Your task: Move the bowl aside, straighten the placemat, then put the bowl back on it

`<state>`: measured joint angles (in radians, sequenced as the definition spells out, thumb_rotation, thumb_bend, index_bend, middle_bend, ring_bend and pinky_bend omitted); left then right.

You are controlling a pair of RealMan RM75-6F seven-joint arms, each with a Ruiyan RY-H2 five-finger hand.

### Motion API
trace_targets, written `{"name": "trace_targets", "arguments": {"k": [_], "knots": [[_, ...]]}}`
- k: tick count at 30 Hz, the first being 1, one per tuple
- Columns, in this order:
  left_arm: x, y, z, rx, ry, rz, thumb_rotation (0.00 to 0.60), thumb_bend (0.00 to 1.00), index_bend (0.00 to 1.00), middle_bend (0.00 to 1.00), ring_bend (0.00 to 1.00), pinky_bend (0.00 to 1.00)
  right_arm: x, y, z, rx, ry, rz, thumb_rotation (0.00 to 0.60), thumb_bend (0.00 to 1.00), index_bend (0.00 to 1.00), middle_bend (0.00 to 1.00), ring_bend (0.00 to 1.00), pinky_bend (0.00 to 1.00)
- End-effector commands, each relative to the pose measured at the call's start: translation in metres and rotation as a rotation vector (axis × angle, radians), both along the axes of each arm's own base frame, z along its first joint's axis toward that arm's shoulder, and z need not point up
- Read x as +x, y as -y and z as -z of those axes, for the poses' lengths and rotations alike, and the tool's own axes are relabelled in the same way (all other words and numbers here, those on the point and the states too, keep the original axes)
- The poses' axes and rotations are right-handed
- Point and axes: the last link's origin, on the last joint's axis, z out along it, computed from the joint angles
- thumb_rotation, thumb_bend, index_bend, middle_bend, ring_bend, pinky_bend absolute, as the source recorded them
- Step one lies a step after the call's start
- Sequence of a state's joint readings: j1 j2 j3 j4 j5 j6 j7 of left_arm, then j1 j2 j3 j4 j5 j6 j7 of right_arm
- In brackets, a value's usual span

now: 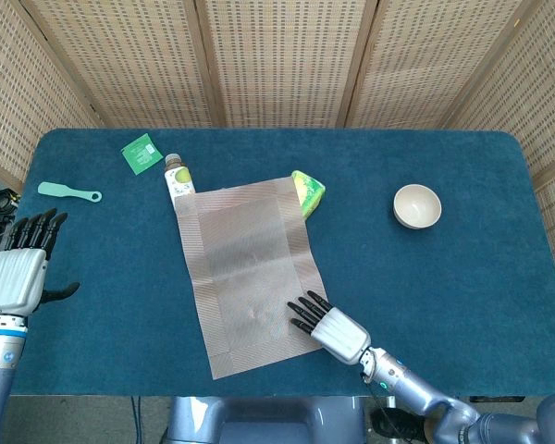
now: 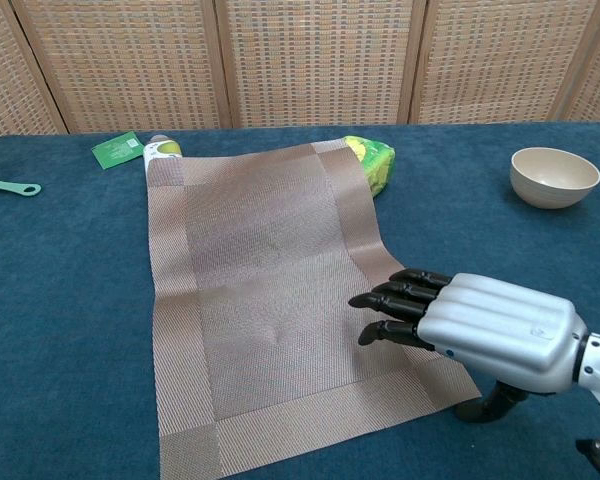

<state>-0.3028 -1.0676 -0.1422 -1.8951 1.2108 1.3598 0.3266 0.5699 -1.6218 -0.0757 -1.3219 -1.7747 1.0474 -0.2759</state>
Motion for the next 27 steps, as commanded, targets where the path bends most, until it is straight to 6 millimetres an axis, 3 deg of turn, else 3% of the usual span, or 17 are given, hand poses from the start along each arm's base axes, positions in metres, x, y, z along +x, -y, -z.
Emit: {"name": "trace_targets", "arguments": {"k": [1, 7, 12, 15, 27], "knots": [[0.000, 0.000, 0.000, 0.001, 0.002, -0.001, 0.600, 0.00, 0.00, 0.00, 0.00, 0.00, 0.001, 0.003, 0.003, -0.005, -0.002, -0.005, 0.600, 0.00, 0.20, 0.00, 0.00, 0.00], [0.000, 0.000, 0.000, -0.005, 0.006, 0.001, 0.600, 0.00, 0.00, 0.00, 0.00, 0.00, 0.005, 0.006, 0.007, -0.016, 0.013, -0.009, 0.600, 0.04, 0.21, 0.00, 0.00, 0.00], [0.000, 0.000, -0.002, -0.002, 0.013, -0.002, 0.600, 0.00, 0.00, 0.00, 0.00, 0.00, 0.008, 0.008, 0.008, -0.019, 0.035, -0.012, 0.600, 0.28, 0.22, 0.00, 0.00, 0.00], [0.000, 0.001, -0.002, -0.003, 0.013, 0.000, 0.600, 0.00, 0.00, 0.00, 0.00, 0.00, 0.008, 0.012, 0.010, -0.023, 0.043, -0.005, 0.600, 0.34, 0.22, 0.00, 0.00, 0.00], [0.001, 0.001, -0.001, -0.012, 0.013, 0.004, 0.600, 0.00, 0.00, 0.00, 0.00, 0.00, 0.006, 0.022, 0.004, -0.040, 0.059, -0.003, 0.600, 0.49, 0.25, 0.00, 0.00, 0.00]]}}
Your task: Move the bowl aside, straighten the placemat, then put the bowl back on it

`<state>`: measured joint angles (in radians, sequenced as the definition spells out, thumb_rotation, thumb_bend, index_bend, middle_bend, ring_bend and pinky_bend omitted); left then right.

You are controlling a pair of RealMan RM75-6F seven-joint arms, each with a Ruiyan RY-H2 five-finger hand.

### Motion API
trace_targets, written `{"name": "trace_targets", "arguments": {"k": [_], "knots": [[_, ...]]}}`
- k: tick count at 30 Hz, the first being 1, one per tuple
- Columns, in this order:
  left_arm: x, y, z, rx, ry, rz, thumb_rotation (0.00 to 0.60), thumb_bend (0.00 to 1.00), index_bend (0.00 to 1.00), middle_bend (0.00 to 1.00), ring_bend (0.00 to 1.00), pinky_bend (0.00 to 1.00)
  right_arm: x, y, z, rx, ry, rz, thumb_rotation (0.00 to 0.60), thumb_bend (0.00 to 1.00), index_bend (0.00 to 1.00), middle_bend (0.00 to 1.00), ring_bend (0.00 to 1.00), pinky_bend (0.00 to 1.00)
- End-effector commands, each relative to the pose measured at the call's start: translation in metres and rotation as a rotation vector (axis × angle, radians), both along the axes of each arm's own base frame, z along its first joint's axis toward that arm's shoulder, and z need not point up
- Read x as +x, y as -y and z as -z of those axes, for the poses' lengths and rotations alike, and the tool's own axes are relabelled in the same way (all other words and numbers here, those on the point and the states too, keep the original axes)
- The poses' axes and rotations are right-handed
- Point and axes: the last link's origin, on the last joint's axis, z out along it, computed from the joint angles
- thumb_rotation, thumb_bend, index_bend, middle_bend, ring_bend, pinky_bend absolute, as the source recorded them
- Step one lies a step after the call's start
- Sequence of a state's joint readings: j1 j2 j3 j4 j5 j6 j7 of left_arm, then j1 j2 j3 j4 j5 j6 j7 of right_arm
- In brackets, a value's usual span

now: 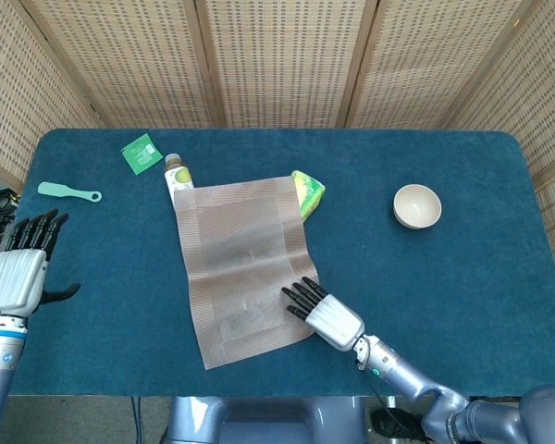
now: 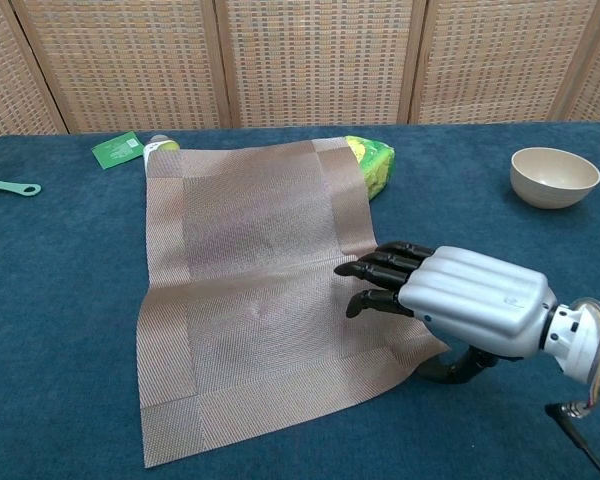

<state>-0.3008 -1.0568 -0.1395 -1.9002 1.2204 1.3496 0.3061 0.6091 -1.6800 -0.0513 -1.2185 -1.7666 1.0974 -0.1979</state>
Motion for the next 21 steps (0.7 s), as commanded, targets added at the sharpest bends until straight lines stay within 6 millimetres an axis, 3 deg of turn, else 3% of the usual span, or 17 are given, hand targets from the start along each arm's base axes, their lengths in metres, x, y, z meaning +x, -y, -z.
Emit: {"name": "trace_targets", "arguments": {"k": [1, 21], "knots": [[0.0001, 0.0000, 0.0001, -0.001, 0.001, -0.001, 0.600, 0.00, 0.00, 0.00, 0.00, 0.00, -0.0020, 0.0002, -0.0008, 0.001, -0.005, -0.001, 0.600, 0.49, 0.26, 0.00, 0.00, 0.00], [0.0016, 0.0011, 0.0024, -0.009, -0.005, 0.005, 0.600, 0.00, 0.00, 0.00, 0.00, 0.00, -0.0115, 0.0086, -0.0021, 0.020, -0.077, -0.012, 0.600, 0.54, 0.46, 0.00, 0.00, 0.00]]}}
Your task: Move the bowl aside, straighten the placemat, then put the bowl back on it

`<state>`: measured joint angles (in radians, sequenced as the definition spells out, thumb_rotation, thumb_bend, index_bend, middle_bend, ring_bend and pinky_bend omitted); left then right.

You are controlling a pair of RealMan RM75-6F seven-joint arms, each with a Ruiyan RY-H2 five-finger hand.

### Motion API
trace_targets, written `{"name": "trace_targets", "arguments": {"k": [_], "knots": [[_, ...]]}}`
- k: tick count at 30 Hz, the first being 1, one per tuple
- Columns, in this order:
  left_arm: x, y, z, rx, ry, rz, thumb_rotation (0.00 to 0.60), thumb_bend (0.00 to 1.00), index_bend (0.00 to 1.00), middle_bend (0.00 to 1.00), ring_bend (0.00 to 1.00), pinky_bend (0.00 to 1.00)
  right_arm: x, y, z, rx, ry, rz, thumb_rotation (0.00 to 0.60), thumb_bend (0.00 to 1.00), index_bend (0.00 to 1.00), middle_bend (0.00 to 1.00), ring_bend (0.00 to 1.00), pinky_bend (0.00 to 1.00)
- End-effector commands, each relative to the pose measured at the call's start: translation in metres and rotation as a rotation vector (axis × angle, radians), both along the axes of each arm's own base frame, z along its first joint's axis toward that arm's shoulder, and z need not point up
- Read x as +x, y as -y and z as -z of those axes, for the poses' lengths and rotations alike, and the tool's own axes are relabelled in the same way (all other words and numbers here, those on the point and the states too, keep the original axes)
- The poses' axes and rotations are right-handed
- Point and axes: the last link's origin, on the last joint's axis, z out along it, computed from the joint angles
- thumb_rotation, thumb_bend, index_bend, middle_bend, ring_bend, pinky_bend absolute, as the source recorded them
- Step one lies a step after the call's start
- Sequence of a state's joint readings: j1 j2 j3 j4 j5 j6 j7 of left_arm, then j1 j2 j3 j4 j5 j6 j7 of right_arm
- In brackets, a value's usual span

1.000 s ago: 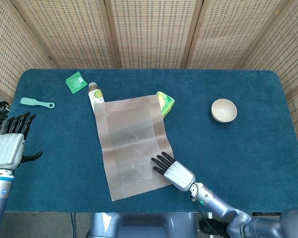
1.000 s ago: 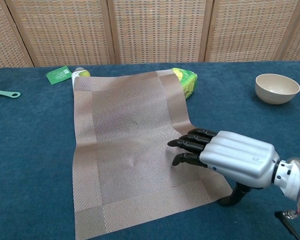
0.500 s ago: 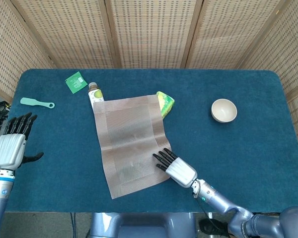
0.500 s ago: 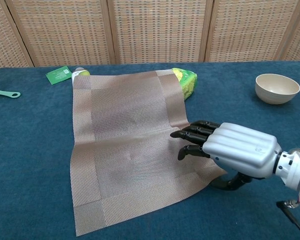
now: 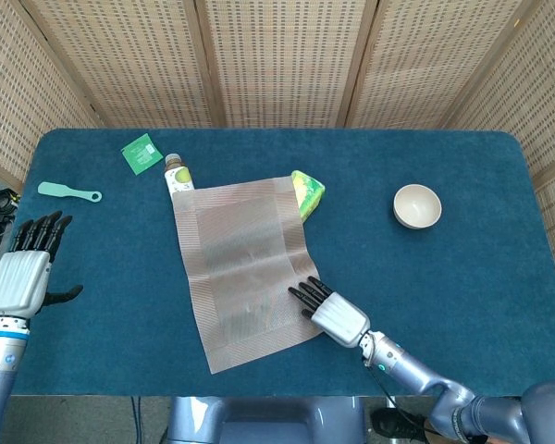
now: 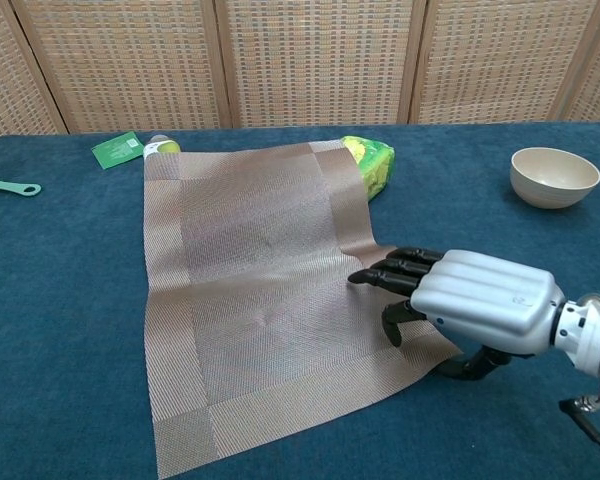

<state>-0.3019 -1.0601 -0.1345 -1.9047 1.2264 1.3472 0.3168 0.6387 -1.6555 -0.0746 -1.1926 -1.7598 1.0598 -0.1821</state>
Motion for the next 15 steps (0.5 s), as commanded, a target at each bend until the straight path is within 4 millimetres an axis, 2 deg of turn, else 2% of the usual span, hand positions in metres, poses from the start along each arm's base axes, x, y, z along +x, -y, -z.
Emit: {"name": "trace_targets", "arguments": {"k": [1, 15], "knots": [[0.0000, 0.0000, -0.0002, 0.001, 0.001, 0.000, 0.600, 0.00, 0.00, 0.00, 0.00, 0.00, -0.0006, 0.0007, 0.0000, 0.000, -0.010, -0.004, 0.600, 0.54, 0.47, 0.00, 0.00, 0.00], [0.0006, 0.0002, 0.0015, -0.003, -0.002, 0.001, 0.600, 0.00, 0.00, 0.00, 0.00, 0.00, -0.0020, 0.0059, -0.0005, -0.005, -0.001, -0.008, 0.600, 0.64, 0.66, 0.00, 0.00, 0.00]]}}
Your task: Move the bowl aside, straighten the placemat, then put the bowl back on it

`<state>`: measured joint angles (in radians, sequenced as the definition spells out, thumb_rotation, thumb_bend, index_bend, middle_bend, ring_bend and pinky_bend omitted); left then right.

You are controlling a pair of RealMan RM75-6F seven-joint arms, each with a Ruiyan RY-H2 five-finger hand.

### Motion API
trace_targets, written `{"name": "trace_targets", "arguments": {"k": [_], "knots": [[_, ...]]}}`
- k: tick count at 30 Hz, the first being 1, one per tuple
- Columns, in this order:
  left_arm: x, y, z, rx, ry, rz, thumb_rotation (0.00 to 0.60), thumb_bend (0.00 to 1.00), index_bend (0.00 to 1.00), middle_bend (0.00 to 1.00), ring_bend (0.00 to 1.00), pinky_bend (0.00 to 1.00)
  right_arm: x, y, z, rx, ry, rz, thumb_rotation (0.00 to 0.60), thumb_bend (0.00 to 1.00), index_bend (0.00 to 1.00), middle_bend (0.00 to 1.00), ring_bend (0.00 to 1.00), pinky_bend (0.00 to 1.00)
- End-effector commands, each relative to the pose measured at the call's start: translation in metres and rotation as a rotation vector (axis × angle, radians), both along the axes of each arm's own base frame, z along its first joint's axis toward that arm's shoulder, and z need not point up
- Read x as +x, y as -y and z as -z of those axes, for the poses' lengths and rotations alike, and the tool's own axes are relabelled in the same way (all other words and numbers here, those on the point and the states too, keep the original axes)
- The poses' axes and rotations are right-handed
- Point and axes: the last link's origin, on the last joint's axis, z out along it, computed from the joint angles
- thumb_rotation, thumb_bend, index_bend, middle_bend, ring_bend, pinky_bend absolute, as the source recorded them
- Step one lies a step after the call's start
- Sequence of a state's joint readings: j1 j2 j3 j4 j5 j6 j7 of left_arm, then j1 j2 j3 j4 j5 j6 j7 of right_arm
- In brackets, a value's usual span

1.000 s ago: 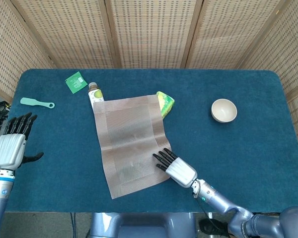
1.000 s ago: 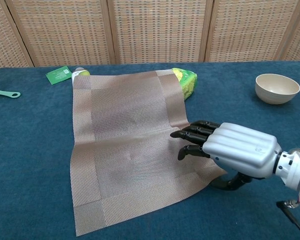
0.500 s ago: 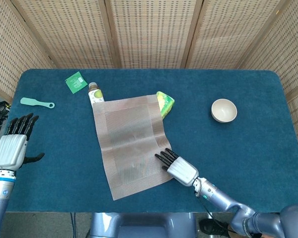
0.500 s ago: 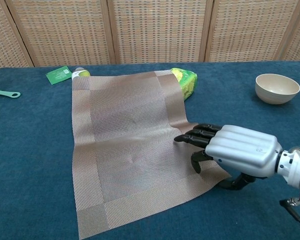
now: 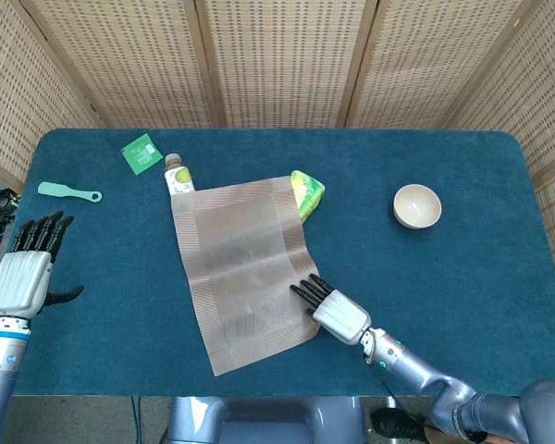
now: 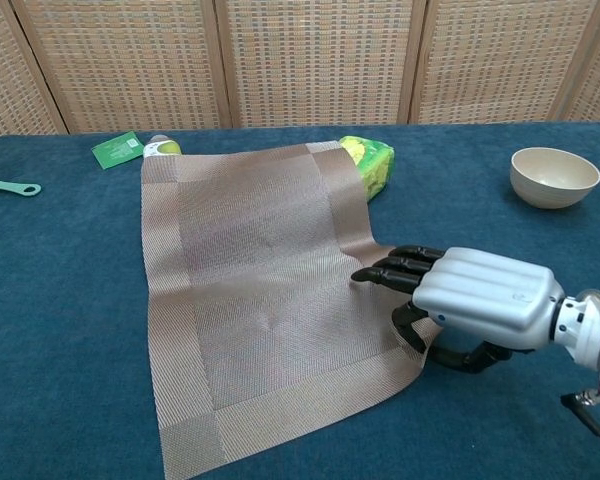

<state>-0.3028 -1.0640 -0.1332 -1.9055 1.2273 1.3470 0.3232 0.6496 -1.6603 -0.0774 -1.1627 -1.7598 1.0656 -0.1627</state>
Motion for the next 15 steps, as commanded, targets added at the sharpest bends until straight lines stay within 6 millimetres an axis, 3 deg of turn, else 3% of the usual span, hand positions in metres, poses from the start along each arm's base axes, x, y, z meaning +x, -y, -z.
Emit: {"name": "trace_targets", "arguments": {"k": [1, 8, 15], "knots": [[0.000, 0.000, 0.000, 0.001, 0.000, 0.000, 0.600, 0.00, 0.00, 0.00, 0.00, 0.00, 0.000, 0.000, 0.000, 0.003, 0.007, -0.010, 0.600, 0.64, 0.67, 0.00, 0.00, 0.00], [0.000, 0.000, 0.002, -0.006, -0.002, 0.000, 0.600, 0.00, 0.00, 0.00, 0.00, 0.00, 0.001, -0.003, -0.002, 0.017, 0.030, -0.048, 0.600, 0.64, 0.67, 0.00, 0.00, 0.00], [0.001, 0.001, 0.002, -0.007, -0.003, 0.001, 0.600, 0.00, 0.00, 0.00, 0.00, 0.00, -0.002, -0.020, -0.023, 0.055, 0.033, -0.224, 0.600, 0.64, 0.68, 0.00, 0.00, 0.00]]}}
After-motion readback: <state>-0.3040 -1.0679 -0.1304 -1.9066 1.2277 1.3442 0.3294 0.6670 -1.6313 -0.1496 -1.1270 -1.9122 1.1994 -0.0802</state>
